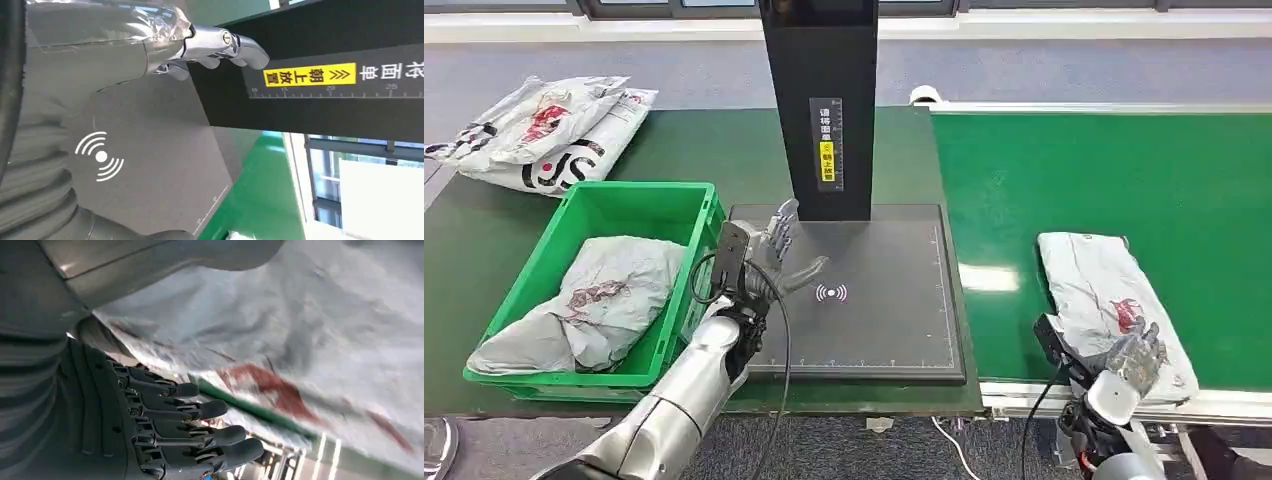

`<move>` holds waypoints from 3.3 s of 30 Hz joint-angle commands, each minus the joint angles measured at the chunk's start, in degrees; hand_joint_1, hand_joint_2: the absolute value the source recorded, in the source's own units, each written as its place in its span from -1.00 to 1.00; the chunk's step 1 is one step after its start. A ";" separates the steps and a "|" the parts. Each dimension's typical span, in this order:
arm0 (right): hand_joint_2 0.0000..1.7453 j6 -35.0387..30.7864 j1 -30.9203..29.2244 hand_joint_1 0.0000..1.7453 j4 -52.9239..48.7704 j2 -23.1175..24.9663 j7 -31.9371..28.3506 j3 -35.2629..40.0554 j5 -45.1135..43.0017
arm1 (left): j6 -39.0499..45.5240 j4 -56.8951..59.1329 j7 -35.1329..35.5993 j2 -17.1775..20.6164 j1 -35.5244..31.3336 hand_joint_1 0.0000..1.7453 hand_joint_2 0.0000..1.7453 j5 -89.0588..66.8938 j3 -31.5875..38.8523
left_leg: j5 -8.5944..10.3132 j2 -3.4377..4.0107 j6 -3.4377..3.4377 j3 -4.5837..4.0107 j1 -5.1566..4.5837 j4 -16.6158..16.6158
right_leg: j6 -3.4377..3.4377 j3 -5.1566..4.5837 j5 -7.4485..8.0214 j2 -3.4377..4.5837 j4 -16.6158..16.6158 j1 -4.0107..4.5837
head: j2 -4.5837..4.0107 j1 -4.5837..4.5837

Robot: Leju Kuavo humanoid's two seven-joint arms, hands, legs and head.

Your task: Moved the parcel from conveyor to table for the left to box.

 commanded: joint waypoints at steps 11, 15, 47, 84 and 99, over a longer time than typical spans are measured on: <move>1.00 26.34 -0.34 1.00 6.99 2.02 3.85 0.25 -1.59 | -0.58 6.56 -0.89 1.19 -2.00 -1.00 1.00 -0.02 2.58 | 0.01 -0.04 0.12 0.66 0.13 -0.18 | 0.04 0.77 -0.02 -0.20 -0.34 0.18 | 0.02 -0.02; 1.00 19.37 -1.34 1.00 5.28 3.06 1.46 -0.29 -2.47 | -0.20 2.97 -0.23 2.57 0.12 -1.00 1.00 -0.14 3.52 | -0.22 -0.15 0.37 1.22 0.24 -0.03 | 0.34 1.53 -0.36 -0.18 -0.44 0.26 | 0.00 0.00; 1.00 -9.71 6.38 1.00 -42.01 14.83 -30.39 17.90 -21.44 | 7.37 -8.96 1.74 2.81 5.69 -1.00 1.00 -6.01 10.84 | -0.29 0.08 0.36 0.57 0.25 0.02 | 0.38 0.79 -0.24 0.11 -0.25 0.10 | 0.02 0.00; 1.00 20.49 2.50 -1.00 -18.63 12.08 -25.53 55.59 -34.56 | 9.59 -19.86 0.24 5.05 12.91 -1.00 1.00 -2.76 13.38 | -0.20 -0.05 0.21 0.85 0.32 -0.18 | 0.26 1.05 -0.24 -0.11 -0.44 0.22 | 0.02 0.00; 1.00 5.32 7.83 -1.00 -39.69 12.67 -35.02 42.71 -48.90 | 19.97 -30.40 -3.86 2.81 16.39 -1.00 1.00 -0.47 16.65 | -0.27 -0.02 0.19 0.64 0.30 -0.03 | 0.22 0.85 -0.29 -0.03 -0.29 0.20 | 0.00 0.00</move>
